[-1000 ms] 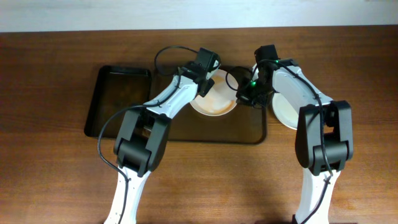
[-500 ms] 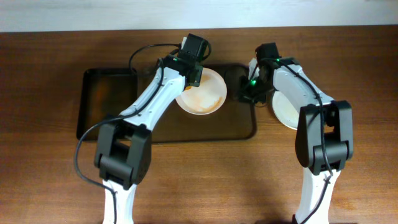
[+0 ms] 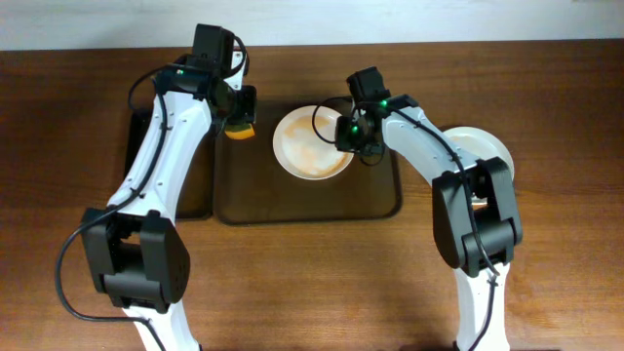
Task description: Clean dirty plates on tray and stack at the side
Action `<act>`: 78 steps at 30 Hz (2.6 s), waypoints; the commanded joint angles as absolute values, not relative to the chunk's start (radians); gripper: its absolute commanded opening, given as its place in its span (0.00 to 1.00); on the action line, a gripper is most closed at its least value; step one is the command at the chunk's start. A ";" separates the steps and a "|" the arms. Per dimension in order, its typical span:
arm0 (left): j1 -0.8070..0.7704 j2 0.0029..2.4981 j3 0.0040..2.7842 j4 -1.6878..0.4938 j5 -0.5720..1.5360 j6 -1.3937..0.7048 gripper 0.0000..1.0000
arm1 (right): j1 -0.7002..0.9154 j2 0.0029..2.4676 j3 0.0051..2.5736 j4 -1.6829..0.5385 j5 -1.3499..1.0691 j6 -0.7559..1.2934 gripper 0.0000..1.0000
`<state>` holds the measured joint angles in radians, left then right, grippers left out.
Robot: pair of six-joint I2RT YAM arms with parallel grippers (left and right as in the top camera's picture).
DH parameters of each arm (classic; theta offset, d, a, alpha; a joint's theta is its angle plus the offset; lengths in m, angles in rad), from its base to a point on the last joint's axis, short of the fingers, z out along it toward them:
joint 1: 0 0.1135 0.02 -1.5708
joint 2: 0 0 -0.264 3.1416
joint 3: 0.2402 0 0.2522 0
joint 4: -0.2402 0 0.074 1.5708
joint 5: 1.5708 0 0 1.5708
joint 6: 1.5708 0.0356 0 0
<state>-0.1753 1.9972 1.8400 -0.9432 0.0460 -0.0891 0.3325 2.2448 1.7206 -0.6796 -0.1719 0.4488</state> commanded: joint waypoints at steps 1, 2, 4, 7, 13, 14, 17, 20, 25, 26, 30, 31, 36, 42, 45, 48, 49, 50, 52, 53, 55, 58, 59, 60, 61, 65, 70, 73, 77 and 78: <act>-0.173 1.984 1.846 -0.945 0.064 -0.047 0.00 | 0.328 2.287 1.720 -0.696 -0.099 0.466 0.32; -0.173 1.984 1.845 -0.944 0.064 -0.047 0.00 | 0.326 2.287 1.720 -0.711 -0.096 0.466 0.30; -0.173 1.984 1.842 -0.944 0.064 -0.047 0.00 | 0.321 2.287 1.720 -0.787 -0.069 0.481 0.28; -0.173 1.984 1.831 -0.944 0.064 -0.047 0.00 | 0.316 2.287 1.720 -0.844 -0.067 0.481 0.28; -0.173 1.984 1.827 -0.944 0.064 -0.047 0.00 | 0.312 2.281 1.755 -0.892 -0.099 0.446 0.27; -0.173 1.984 1.827 -0.943 0.064 -0.047 0.00 | 0.312 2.272 1.787 -0.922 -0.105 0.442 0.27; -0.173 1.984 1.827 -0.939 0.064 -0.047 0.00 | 0.312 2.232 1.906 -1.054 -0.104 0.443 0.35; -0.181 2.000 1.826 -0.931 0.065 -0.047 0.00 | 0.297 2.230 1.958 -1.136 -0.097 0.455 0.43; -0.183 2.065 1.826 -0.940 0.102 -0.047 0.00 | 0.279 2.234 1.851 -1.048 -0.066 0.469 0.46; -0.185 2.078 1.826 -0.934 0.113 -0.047 0.00 | 0.279 2.234 1.821 -1.015 -0.066 0.469 0.45; -0.187 2.105 1.826 -0.933 0.113 -0.047 0.00 | 0.282 2.234 1.737 -0.914 -0.066 0.469 0.28; -0.187 2.114 1.826 -0.934 0.114 -0.047 0.00 | 0.282 2.235 1.734 -0.915 -0.066 0.469 0.24; -0.189 2.117 1.826 -0.933 0.117 -0.047 0.00 | 0.283 2.234 1.732 -0.918 -0.072 0.469 0.04; -0.189 2.117 1.826 -0.933 0.117 -0.048 0.00 | 0.234 2.059 1.772 -1.000 -0.062 0.407 0.04; -0.189 2.117 1.826 -0.933 0.117 -0.048 0.00 | 0.229 1.940 1.772 -1.058 0.055 0.397 0.04; -0.189 2.117 1.826 -0.933 0.117 -0.047 0.00 | 0.231 1.861 1.772 -1.110 0.226 0.397 0.04; -0.189 2.117 1.826 -0.933 0.117 -0.047 0.00 | 0.243 1.837 1.772 -1.123 0.310 0.397 0.04; -0.189 2.117 1.826 -0.933 0.117 -0.047 0.00 | 0.261 1.822 1.772 -1.131 0.384 0.397 0.04; -0.189 2.117 1.826 -0.929 0.117 -0.048 0.00 | 0.307 1.808 1.772 -1.150 0.504 0.397 0.04; -0.189 2.117 1.826 -0.925 0.117 -0.048 0.00 | 0.347 1.807 1.772 -1.166 0.598 0.397 0.04; -0.189 2.117 1.826 -0.920 0.117 -0.048 0.00 | 0.423 1.807 1.772 -1.187 0.715 0.398 0.04; -0.189 2.117 1.826 -0.919 0.117 -0.048 0.00 | 0.532 1.807 1.772 -1.218 0.881 0.401 0.04; -0.189 2.117 1.826 -0.918 0.116 -0.048 0.00 | 0.577 1.807 1.772 -1.238 0.957 0.401 0.04; -0.189 2.117 1.826 -0.918 0.116 -0.049 0.00 | 0.641 1.807 1.772 -1.246 1.055 0.401 0.04; -0.189 2.117 1.826 -0.918 0.117 -0.049 0.00 | 0.653 1.807 1.772 -1.250 1.075 0.401 0.04; -0.189 2.117 1.826 -0.918 0.116 -0.049 0.00 | 0.669 1.807 1.772 -1.254 1.131 0.403 0.04; -0.189 2.117 1.826 -0.917 0.116 -0.049 0.00 | 0.668 1.807 1.772 -1.253 1.137 0.433 0.04; -0.189 2.117 1.826 -0.917 0.116 -0.049 0.00 | 0.653 1.807 1.773 -1.242 1.034 0.484 0.04; -0.189 2.117 1.826 -0.916 0.116 -0.048 0.00 | 0.474 1.807 1.773 -1.203 0.517 0.369 0.04; -0.189 2.117 1.826 -0.915 0.116 -0.048 0.00 | 0.422 1.807 1.772 -1.192 0.400 0.329 0.04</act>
<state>-0.1841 2.1063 1.8294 -0.9199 0.1017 -0.0669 0.5522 1.8351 1.7576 -1.2114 0.7765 0.4217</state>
